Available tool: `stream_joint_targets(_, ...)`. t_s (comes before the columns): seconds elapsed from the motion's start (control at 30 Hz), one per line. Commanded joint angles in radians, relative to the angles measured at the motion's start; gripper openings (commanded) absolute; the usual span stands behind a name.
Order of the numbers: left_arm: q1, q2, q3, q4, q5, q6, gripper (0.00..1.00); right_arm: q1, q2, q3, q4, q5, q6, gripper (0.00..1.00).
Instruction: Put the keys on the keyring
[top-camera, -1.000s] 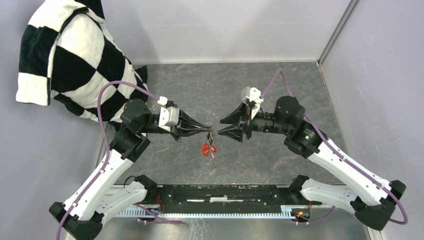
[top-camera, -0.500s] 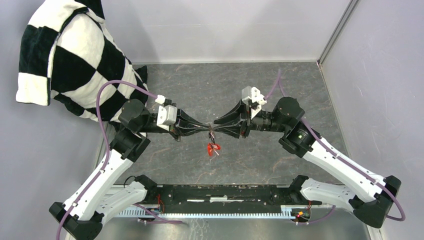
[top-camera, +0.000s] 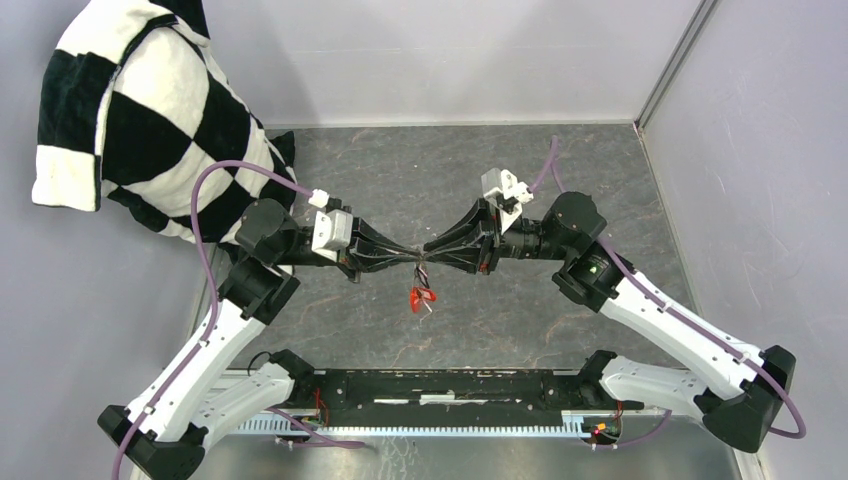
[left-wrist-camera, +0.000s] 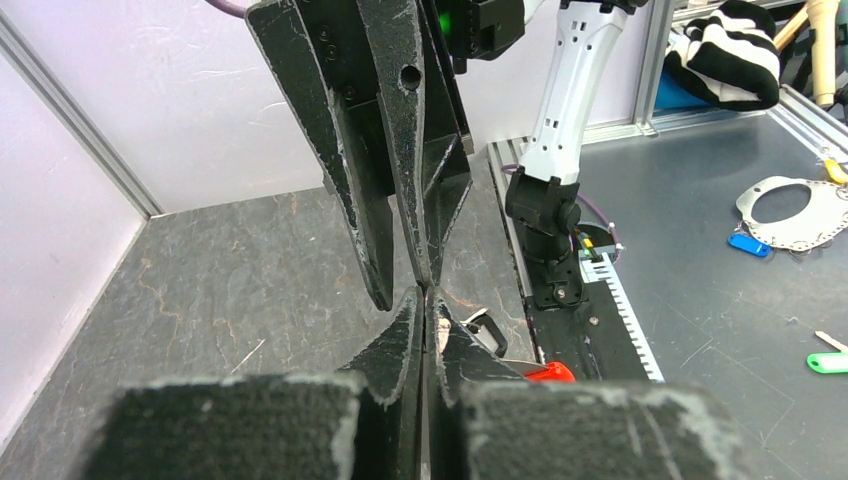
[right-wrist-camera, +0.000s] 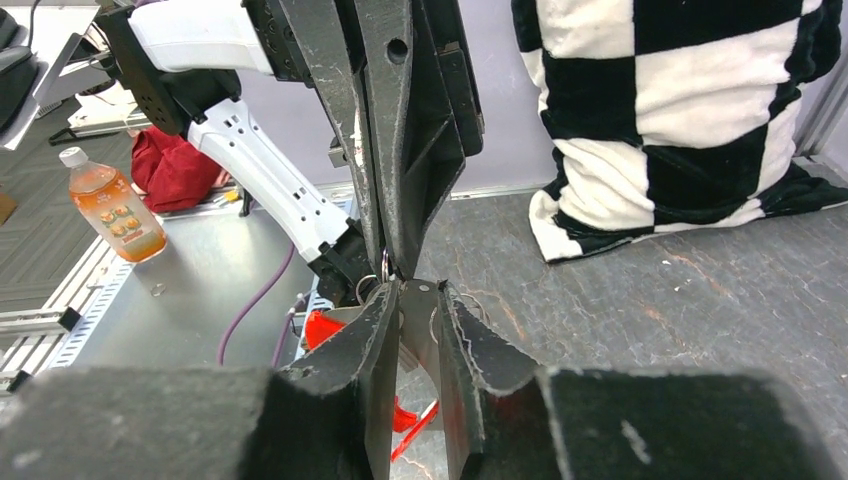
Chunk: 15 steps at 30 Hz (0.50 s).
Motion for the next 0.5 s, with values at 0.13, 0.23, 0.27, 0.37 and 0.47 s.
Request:
stream_joint_targets(0.13,-0.004,-0.013,0.020,0.051,-0.014,-0.023,0.02,0.006,-0.009,-0.037,0.069,-0.050,0.039,0.27)
stream_joint_targets(0.23,-0.003,-0.011,0.017,0.051,-0.016,-0.022,0.02,0.004,-0.008,-0.050,0.114,-0.069,0.071,0.30)
stream_joint_targets(0.27,-0.003,-0.012,0.015,0.051,-0.018,-0.021,0.02,0.004,-0.007,-0.050,0.120,-0.080,0.076,0.33)
stream_joint_targets(0.37,-0.003,-0.013,0.013,0.047,-0.028,-0.012,0.02,0.004,-0.015,-0.055,0.123,-0.095,0.074,0.40)
stream_joint_targets(0.47,-0.003,-0.013,0.010,0.036,-0.032,0.004,0.02,0.006,-0.031,-0.056,0.076,-0.089,0.041,0.46)
